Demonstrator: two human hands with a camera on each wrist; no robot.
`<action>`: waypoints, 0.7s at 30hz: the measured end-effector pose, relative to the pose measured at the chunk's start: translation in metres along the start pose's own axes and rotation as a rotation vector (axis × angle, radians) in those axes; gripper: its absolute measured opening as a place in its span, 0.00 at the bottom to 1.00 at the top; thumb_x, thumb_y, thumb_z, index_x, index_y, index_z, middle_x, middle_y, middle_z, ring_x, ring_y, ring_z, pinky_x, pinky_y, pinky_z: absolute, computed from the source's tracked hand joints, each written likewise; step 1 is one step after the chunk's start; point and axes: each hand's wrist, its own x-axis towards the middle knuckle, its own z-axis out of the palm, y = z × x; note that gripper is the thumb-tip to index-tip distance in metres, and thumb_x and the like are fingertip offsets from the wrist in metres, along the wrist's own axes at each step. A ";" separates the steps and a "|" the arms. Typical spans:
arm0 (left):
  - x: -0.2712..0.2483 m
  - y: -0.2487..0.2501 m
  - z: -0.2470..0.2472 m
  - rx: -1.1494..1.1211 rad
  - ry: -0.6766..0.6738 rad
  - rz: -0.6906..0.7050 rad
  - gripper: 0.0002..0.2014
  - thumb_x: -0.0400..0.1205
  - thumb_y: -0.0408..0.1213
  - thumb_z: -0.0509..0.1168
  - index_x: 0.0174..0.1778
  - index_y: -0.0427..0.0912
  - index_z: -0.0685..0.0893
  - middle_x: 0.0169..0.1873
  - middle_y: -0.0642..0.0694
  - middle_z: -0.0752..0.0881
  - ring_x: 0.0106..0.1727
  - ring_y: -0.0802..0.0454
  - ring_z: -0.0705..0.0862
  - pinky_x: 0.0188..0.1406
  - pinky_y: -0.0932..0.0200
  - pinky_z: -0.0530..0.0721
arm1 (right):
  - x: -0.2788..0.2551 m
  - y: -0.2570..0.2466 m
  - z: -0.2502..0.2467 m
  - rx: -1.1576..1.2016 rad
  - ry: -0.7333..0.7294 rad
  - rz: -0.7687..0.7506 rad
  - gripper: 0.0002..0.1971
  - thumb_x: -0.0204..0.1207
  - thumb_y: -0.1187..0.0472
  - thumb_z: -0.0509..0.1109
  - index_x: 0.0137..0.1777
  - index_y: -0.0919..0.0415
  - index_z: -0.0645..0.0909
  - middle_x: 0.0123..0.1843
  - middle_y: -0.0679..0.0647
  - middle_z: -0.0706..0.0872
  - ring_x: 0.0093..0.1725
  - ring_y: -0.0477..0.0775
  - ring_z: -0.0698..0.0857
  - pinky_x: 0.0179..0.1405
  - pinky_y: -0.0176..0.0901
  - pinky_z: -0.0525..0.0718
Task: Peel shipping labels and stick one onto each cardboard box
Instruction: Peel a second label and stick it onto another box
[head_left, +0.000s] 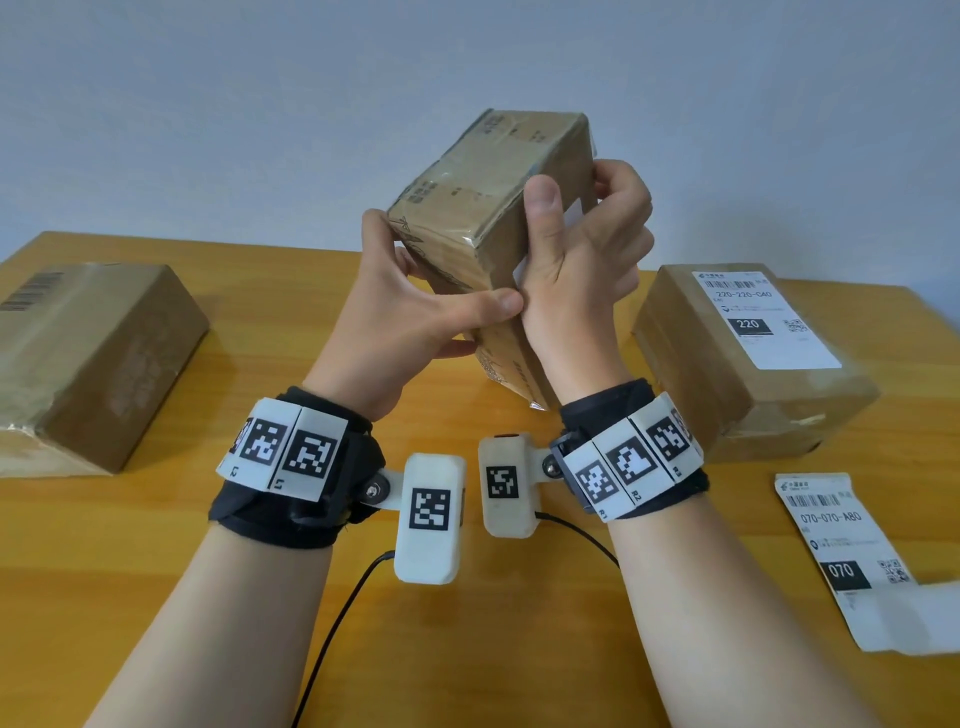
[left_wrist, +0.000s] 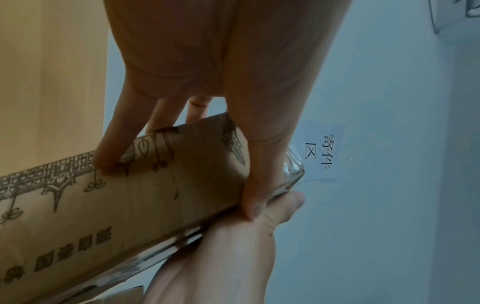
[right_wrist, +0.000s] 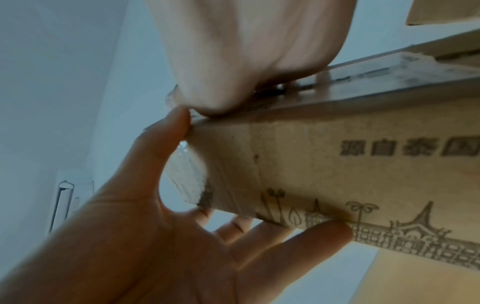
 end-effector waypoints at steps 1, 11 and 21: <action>0.000 0.000 0.000 0.009 -0.004 0.001 0.43 0.66 0.36 0.88 0.69 0.41 0.66 0.67 0.35 0.83 0.56 0.42 0.93 0.45 0.36 0.94 | -0.001 -0.001 0.000 0.006 -0.014 -0.009 0.44 0.73 0.24 0.52 0.75 0.59 0.66 0.73 0.51 0.69 0.72 0.52 0.65 0.79 0.66 0.63; -0.001 0.007 -0.016 0.102 0.044 0.072 0.42 0.61 0.49 0.86 0.67 0.50 0.72 0.62 0.44 0.87 0.55 0.45 0.94 0.50 0.31 0.92 | 0.009 0.005 -0.009 0.104 -0.128 0.041 0.43 0.72 0.18 0.45 0.70 0.53 0.68 0.69 0.51 0.74 0.70 0.54 0.71 0.72 0.70 0.76; -0.004 0.013 -0.008 0.010 0.090 0.096 0.40 0.63 0.49 0.83 0.72 0.49 0.79 0.49 0.44 0.84 0.56 0.47 0.92 0.44 0.34 0.93 | 0.007 0.011 -0.004 -0.008 -0.031 -0.035 0.32 0.76 0.20 0.49 0.58 0.48 0.66 0.57 0.48 0.84 0.58 0.55 0.86 0.62 0.73 0.80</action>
